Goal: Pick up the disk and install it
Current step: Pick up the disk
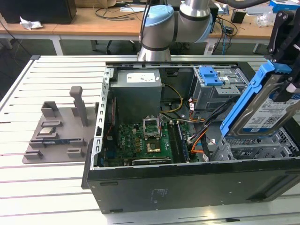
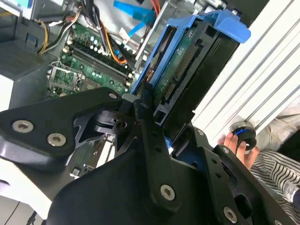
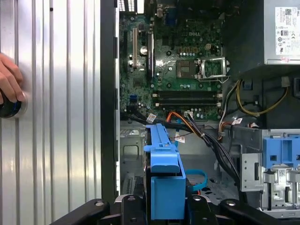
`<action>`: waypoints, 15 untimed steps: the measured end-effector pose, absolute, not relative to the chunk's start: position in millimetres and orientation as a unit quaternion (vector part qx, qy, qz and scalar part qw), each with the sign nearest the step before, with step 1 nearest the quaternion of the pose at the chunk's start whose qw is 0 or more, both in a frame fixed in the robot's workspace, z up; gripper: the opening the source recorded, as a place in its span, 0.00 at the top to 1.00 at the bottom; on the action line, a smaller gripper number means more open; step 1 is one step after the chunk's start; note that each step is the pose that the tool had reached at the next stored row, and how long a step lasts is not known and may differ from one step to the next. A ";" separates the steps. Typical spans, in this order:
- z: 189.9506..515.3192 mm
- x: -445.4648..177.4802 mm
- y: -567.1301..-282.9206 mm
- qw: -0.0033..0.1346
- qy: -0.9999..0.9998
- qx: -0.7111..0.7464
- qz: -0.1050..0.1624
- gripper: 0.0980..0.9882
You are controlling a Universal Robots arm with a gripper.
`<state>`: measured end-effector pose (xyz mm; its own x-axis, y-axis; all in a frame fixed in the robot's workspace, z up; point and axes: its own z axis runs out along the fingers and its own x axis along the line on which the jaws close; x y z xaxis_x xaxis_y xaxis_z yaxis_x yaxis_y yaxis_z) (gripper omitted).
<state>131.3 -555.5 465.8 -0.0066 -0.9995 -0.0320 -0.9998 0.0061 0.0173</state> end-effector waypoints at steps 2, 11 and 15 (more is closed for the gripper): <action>464.2 140.7 -553.9 0.005 0.709 -0.705 0.017 0.70; 460.2 147.7 -553.6 0.005 0.709 -0.705 0.017 0.70; 460.2 147.8 -553.6 0.005 0.709 -0.705 0.017 0.70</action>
